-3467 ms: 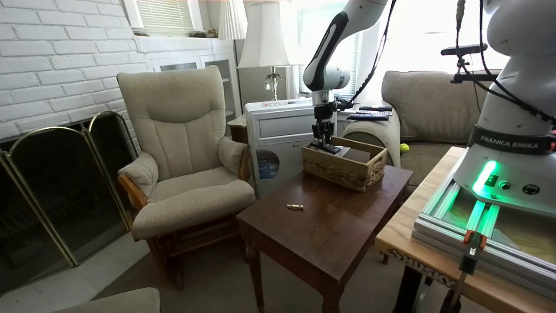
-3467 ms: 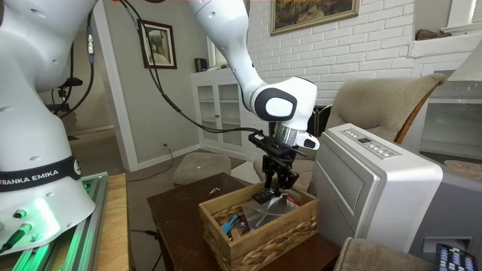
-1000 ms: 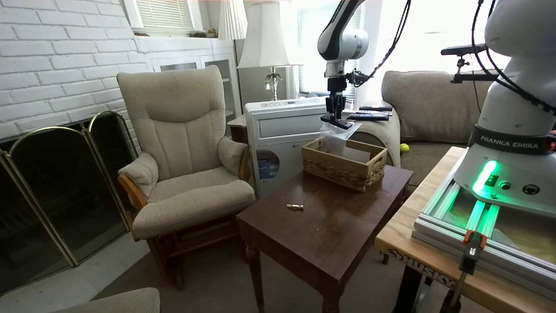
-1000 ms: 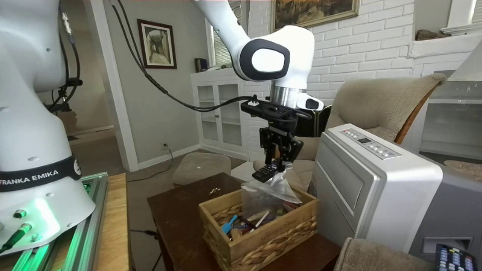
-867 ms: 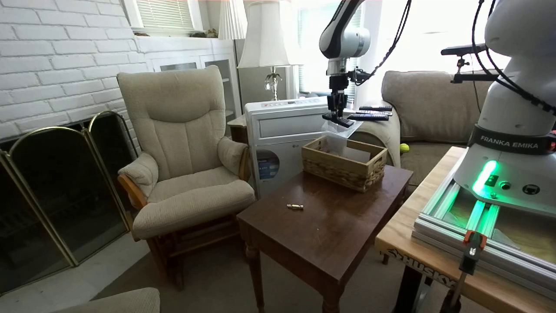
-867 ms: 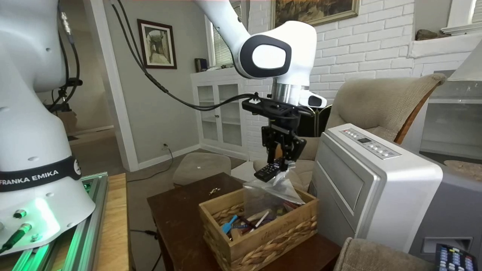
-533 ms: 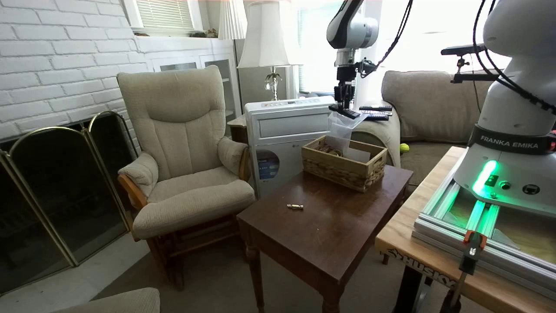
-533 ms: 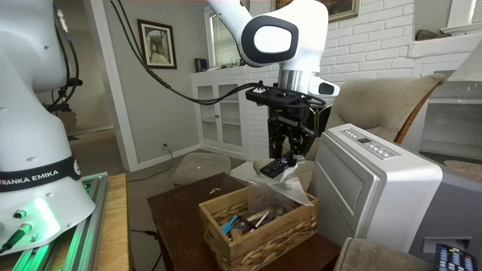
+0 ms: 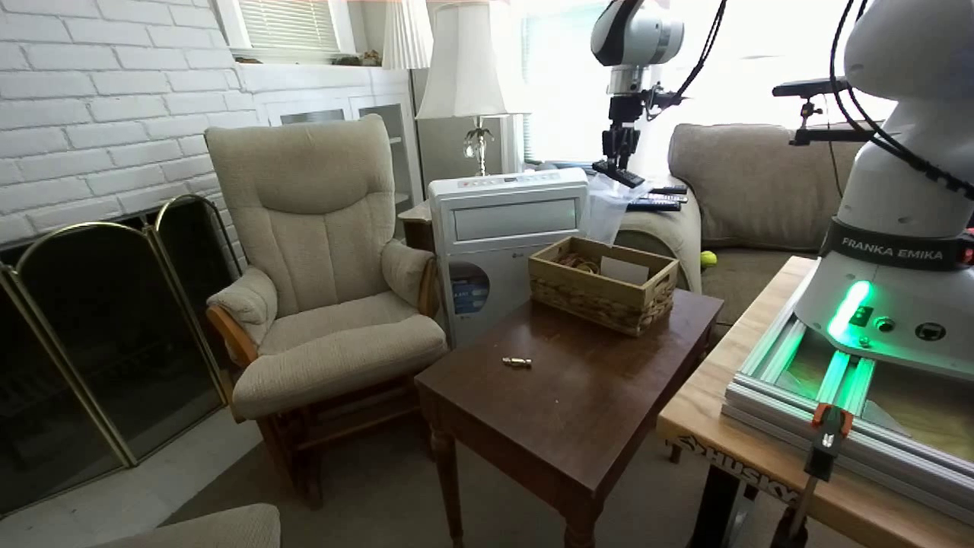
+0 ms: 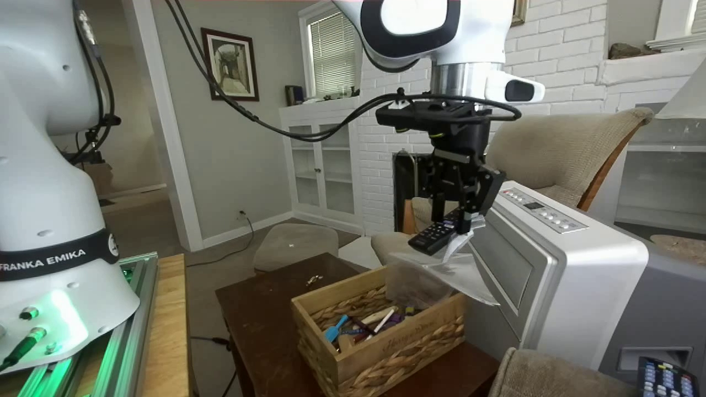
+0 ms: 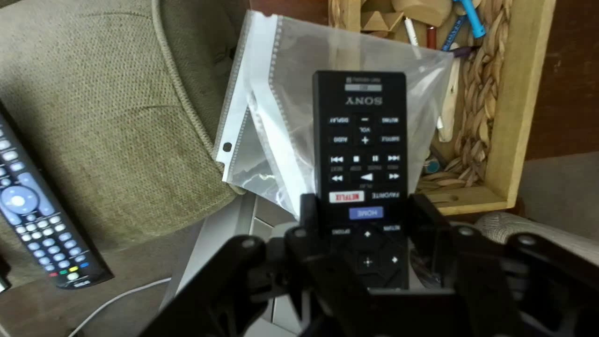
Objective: Turn off the device and put the remote on the couch
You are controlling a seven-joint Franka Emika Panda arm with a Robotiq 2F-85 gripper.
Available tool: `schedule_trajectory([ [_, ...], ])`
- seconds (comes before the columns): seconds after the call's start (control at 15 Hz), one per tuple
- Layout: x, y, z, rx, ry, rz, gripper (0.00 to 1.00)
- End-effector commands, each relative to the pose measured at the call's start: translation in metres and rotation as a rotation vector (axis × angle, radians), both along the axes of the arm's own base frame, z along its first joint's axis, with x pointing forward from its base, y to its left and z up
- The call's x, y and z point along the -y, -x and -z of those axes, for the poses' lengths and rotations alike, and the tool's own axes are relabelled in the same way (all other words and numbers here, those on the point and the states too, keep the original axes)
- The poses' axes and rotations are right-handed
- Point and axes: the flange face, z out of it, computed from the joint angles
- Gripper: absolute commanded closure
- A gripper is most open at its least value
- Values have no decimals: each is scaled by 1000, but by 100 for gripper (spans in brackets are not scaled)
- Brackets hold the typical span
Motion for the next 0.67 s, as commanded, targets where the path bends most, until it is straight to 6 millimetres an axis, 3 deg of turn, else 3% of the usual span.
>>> schedule_trajectory([
  [0.0,22,-8,-11,26,12,-31,74],
  [0.4,46,-19,-20,47,34,-120,74],
  [0.6,63,-24,-14,34,40,-164,74],
])
